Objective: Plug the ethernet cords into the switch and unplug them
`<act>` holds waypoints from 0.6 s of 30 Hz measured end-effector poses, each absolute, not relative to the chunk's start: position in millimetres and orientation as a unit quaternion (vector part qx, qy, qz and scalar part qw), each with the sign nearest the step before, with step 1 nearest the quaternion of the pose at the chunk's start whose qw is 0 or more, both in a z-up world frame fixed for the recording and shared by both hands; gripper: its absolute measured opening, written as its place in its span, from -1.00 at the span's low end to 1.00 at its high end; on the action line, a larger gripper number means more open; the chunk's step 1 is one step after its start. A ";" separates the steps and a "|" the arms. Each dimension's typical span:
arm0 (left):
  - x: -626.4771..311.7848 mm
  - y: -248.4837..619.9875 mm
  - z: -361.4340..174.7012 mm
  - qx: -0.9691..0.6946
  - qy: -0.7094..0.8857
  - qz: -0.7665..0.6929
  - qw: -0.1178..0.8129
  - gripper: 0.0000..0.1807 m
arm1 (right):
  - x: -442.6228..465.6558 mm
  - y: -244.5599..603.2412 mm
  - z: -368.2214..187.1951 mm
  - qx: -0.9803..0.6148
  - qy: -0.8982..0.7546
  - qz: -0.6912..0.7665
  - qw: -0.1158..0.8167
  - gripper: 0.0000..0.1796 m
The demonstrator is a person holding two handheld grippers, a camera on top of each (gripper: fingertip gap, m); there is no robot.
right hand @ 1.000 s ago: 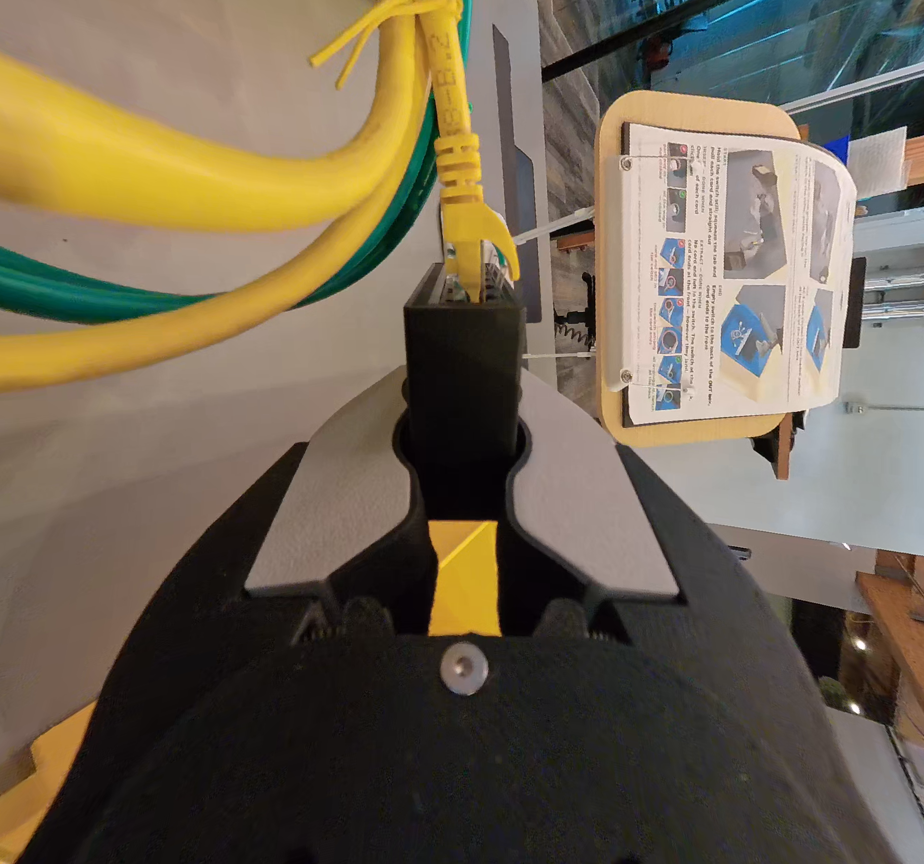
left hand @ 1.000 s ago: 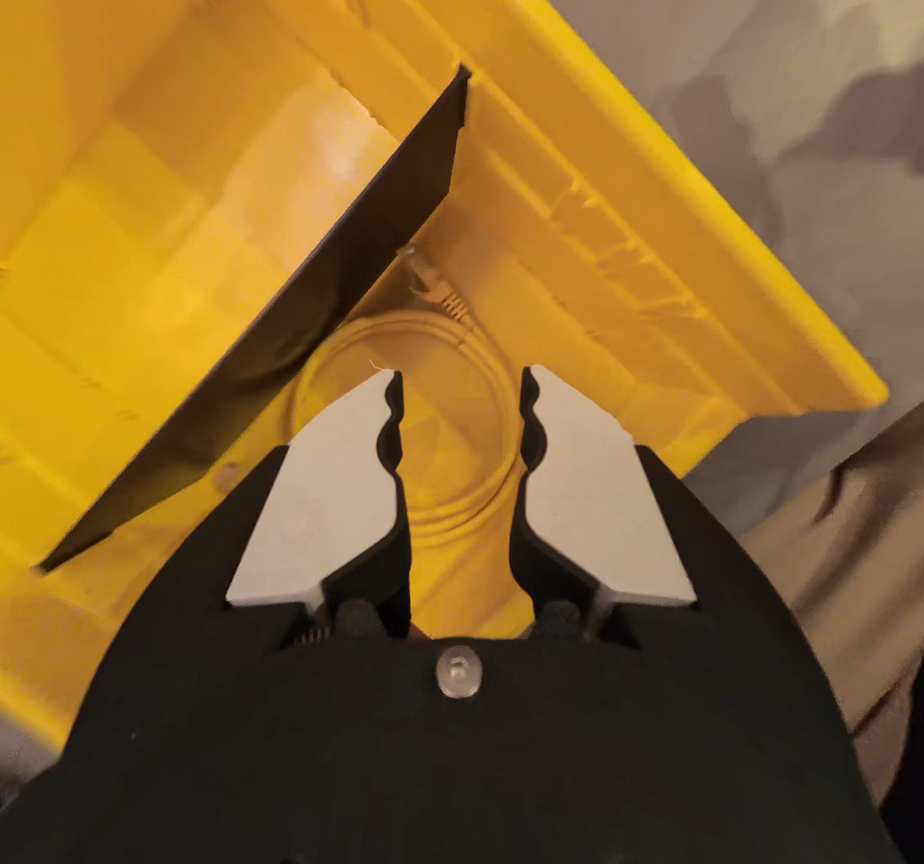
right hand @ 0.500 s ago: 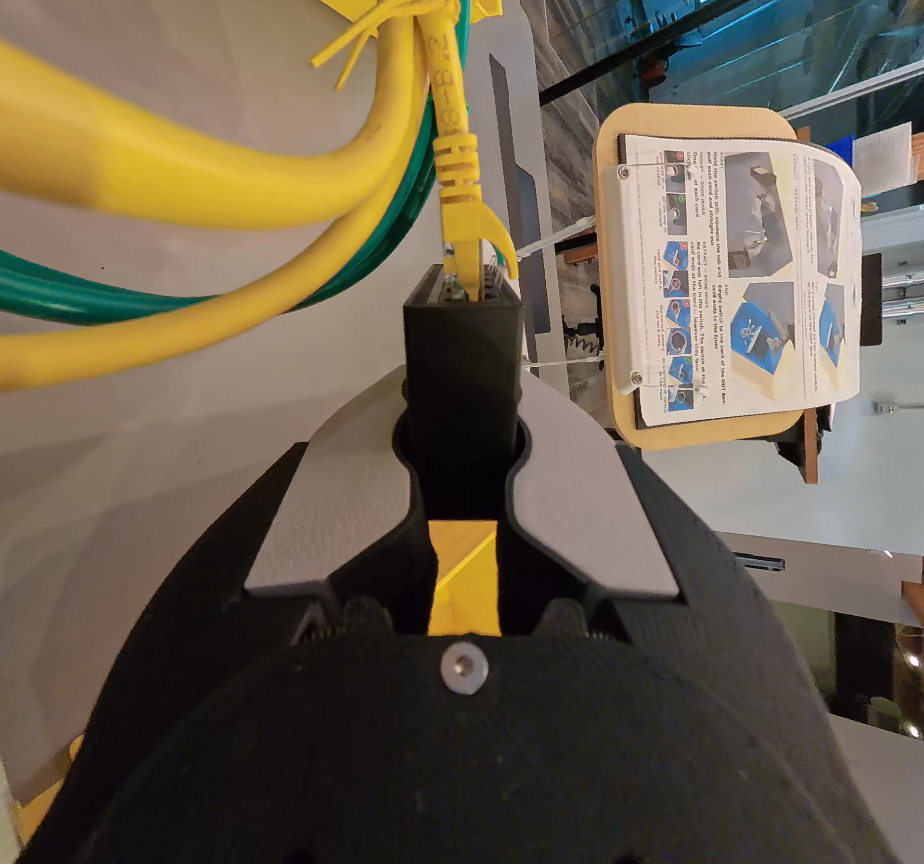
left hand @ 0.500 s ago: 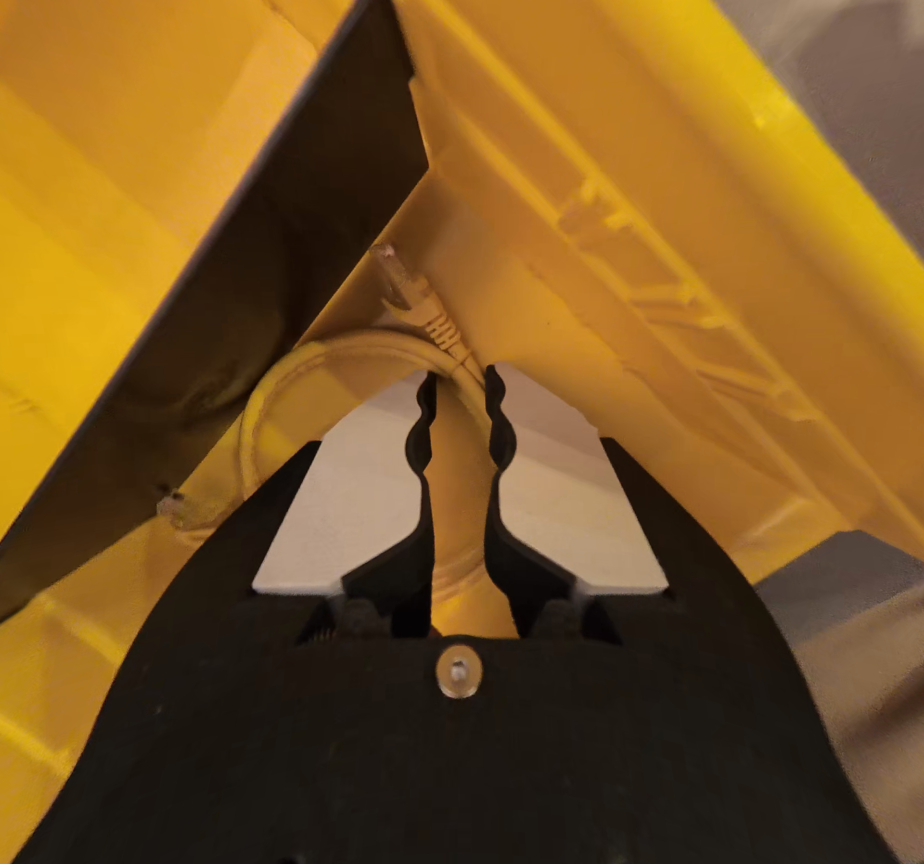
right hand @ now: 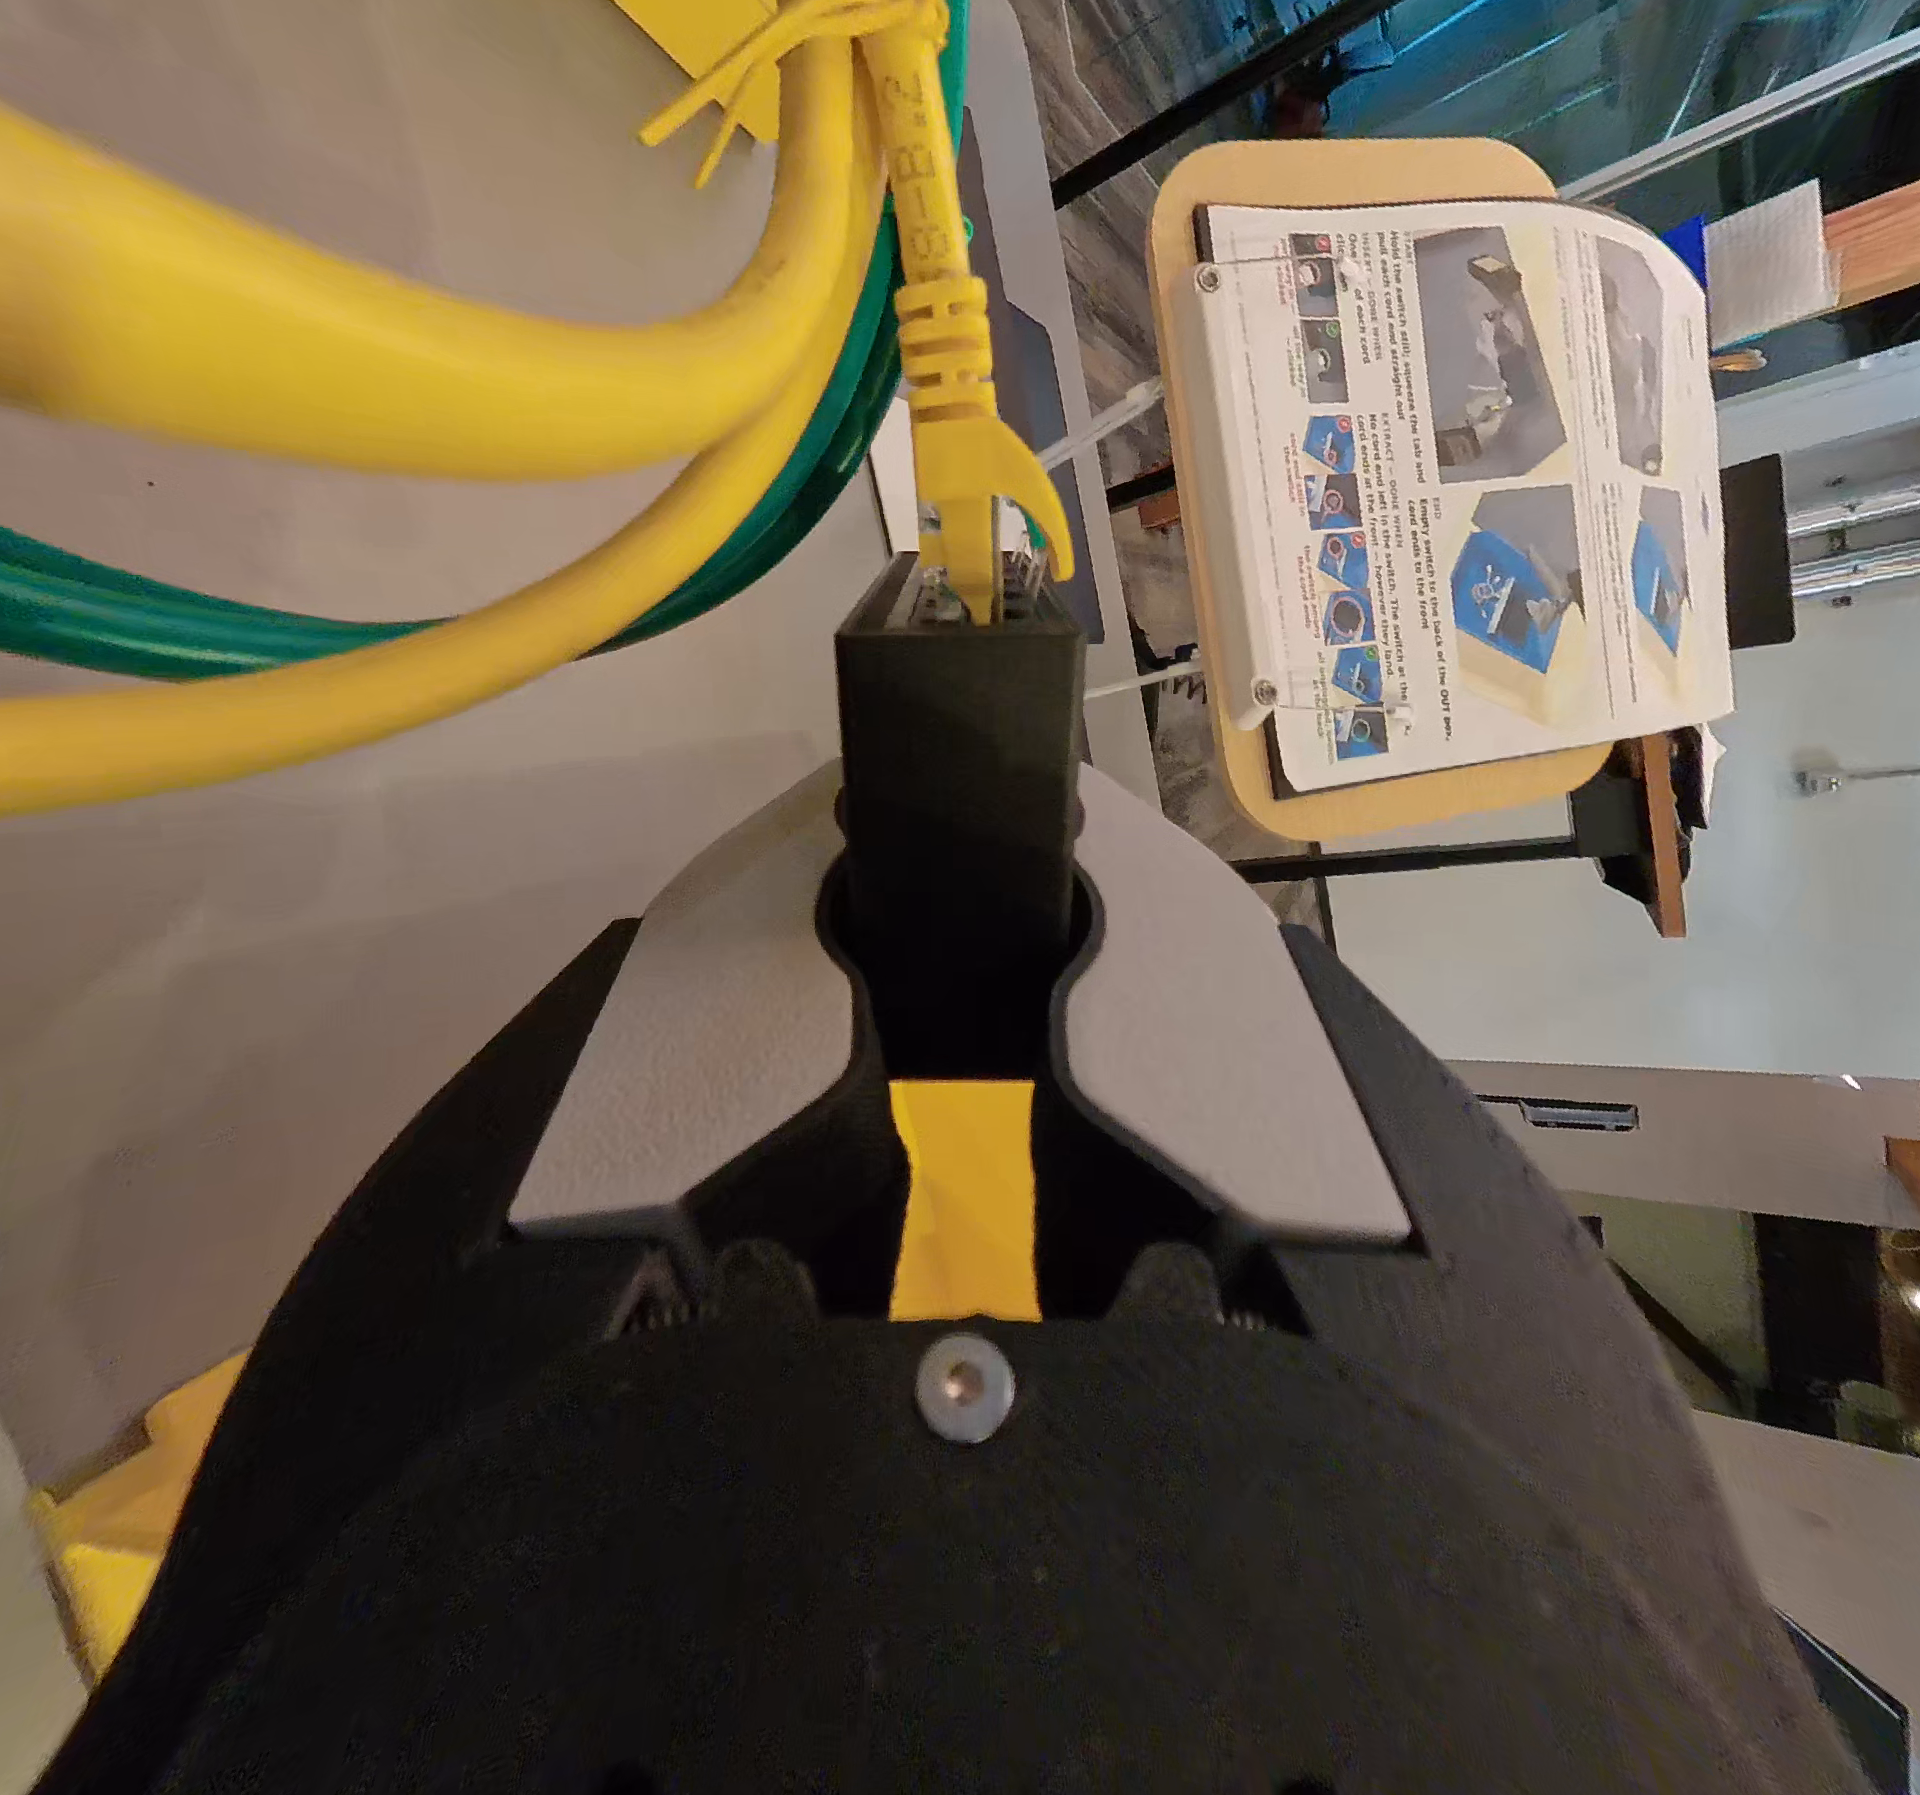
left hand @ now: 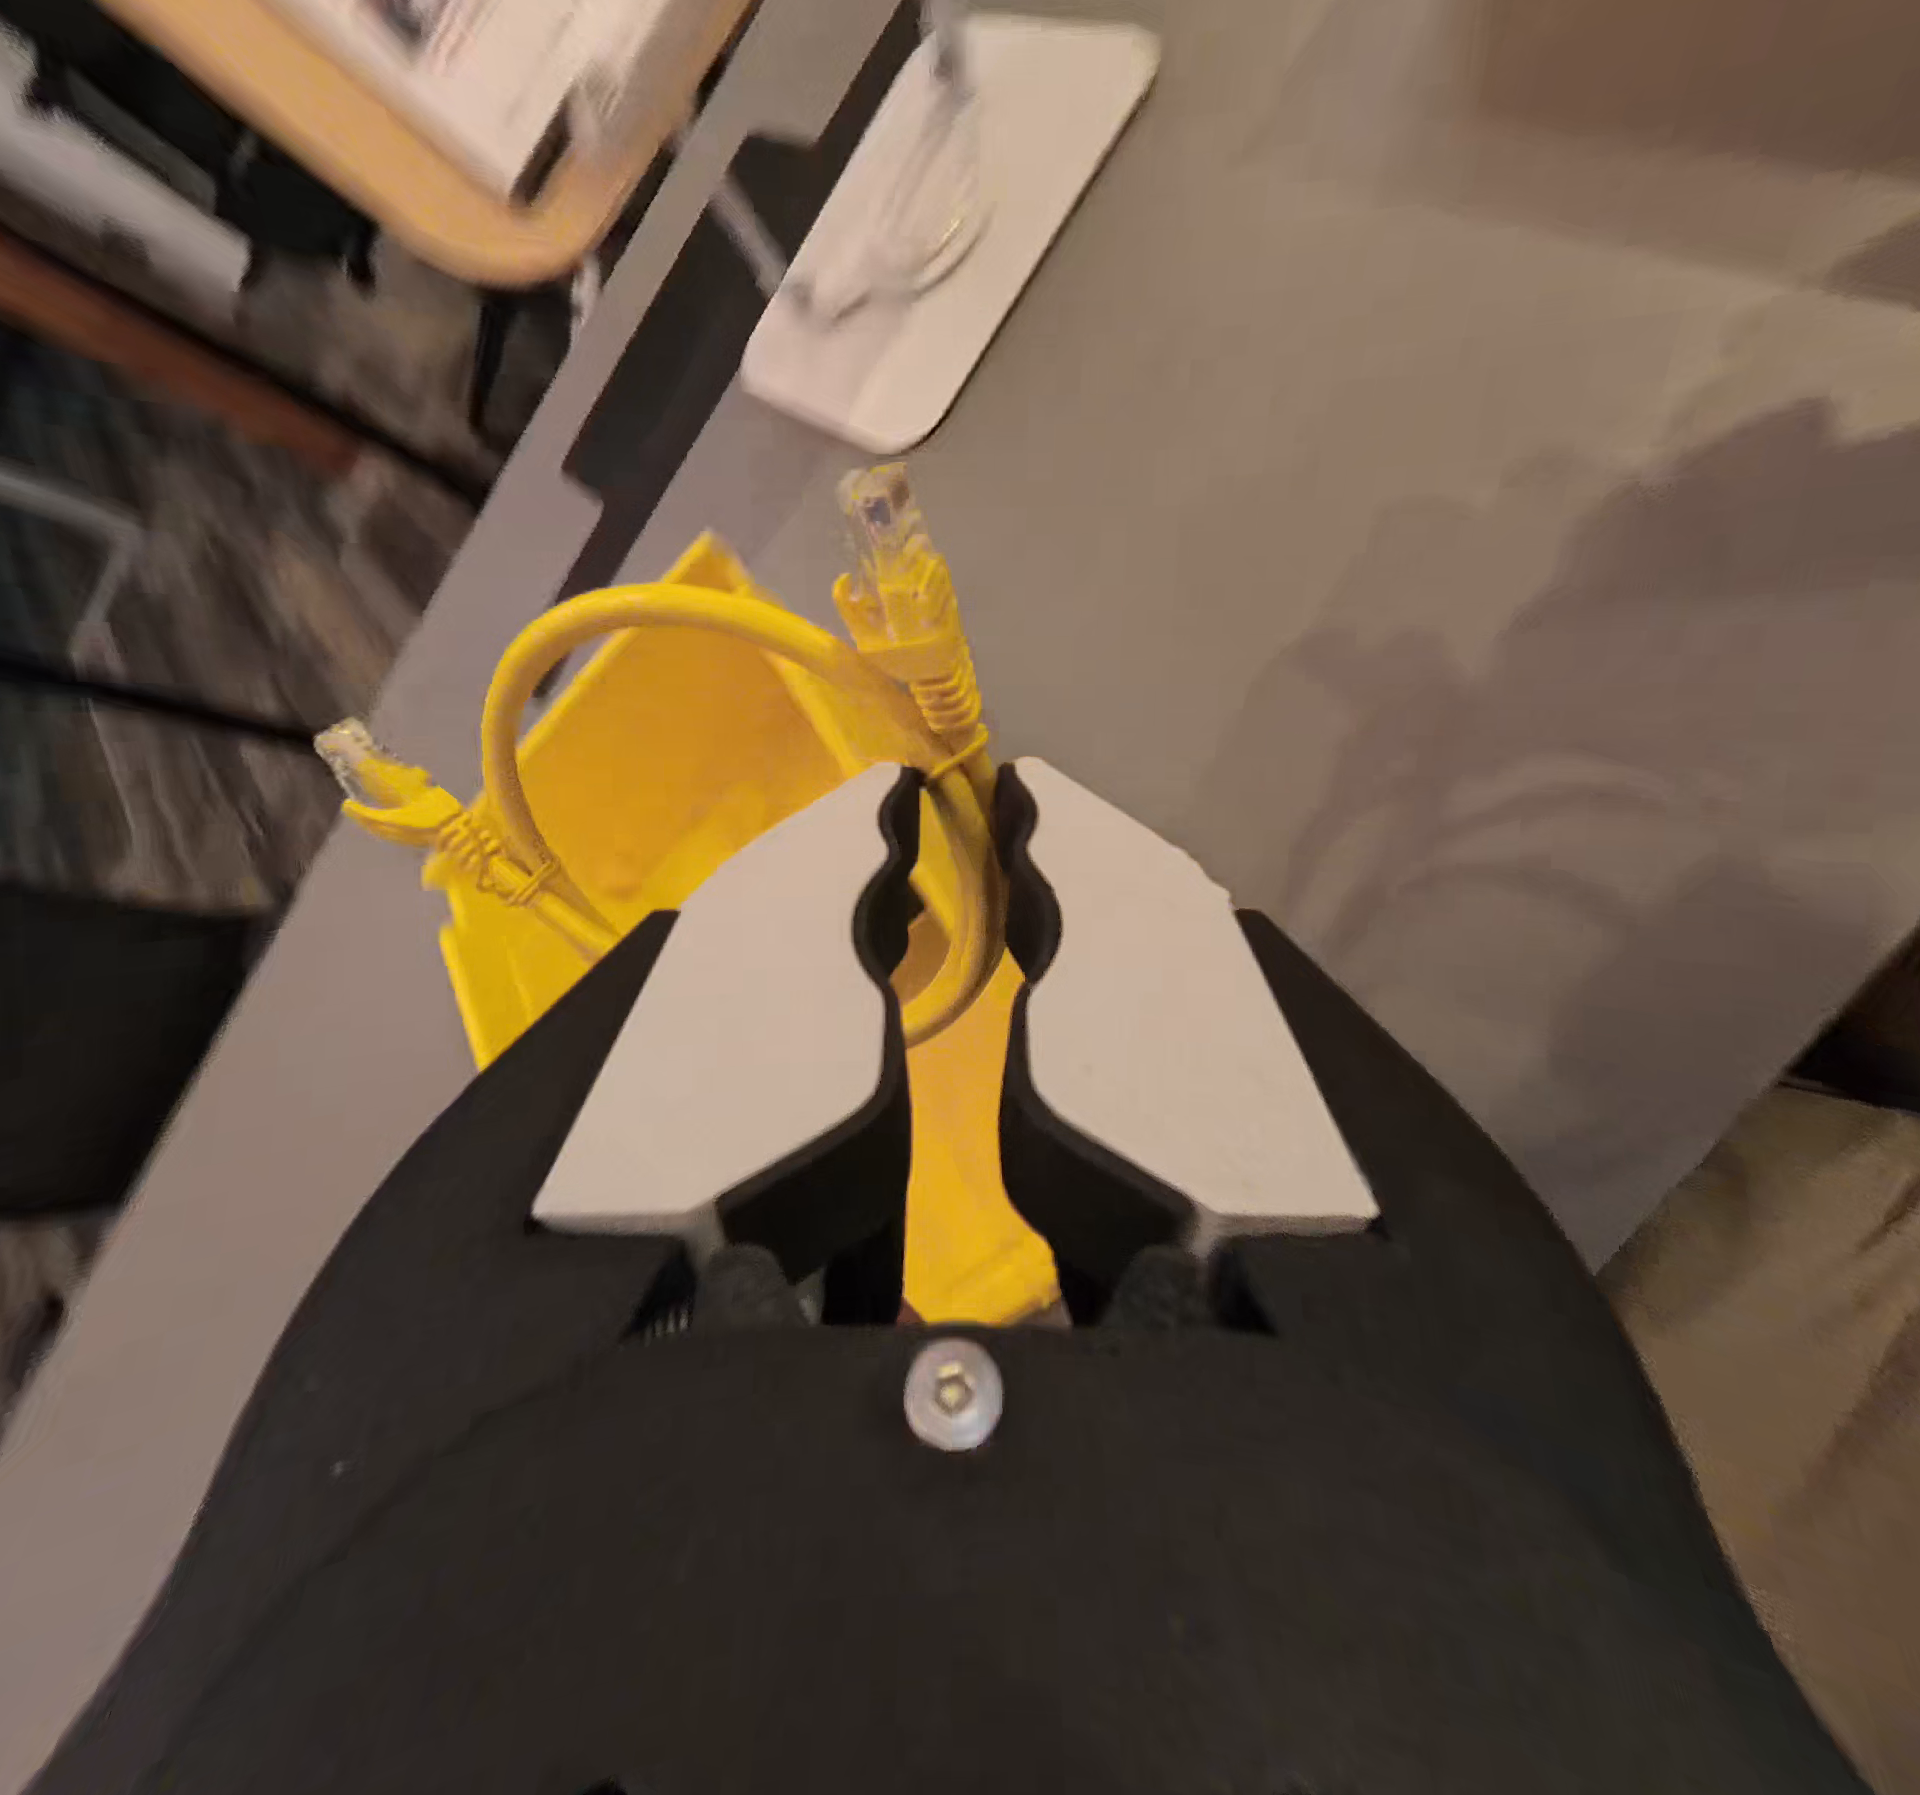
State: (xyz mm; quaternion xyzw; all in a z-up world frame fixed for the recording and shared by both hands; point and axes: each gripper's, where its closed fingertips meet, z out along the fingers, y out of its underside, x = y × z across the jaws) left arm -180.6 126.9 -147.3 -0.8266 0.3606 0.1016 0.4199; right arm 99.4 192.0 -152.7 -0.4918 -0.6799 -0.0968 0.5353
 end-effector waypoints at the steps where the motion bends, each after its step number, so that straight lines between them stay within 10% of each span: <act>1: -157.9 124.4 -147.2 -0.808 0.400 0.106 0.419 -0.85 | 103.6 191.8 -150.5 -0.492 -0.678 -0.096 0.537 -0.67; 13: -53.2 98.5 -327.7 -0.756 0.614 0.054 0.219 -0.71 | 155.8 193.3 -138.7 -0.522 -0.652 -0.095 0.542 -0.67; 18: -38.9 99.9 -292.1 -0.795 0.538 -0.067 0.274 -0.57 | 164.8 194.2 -144.1 -0.522 -0.653 -0.093 0.540 -0.67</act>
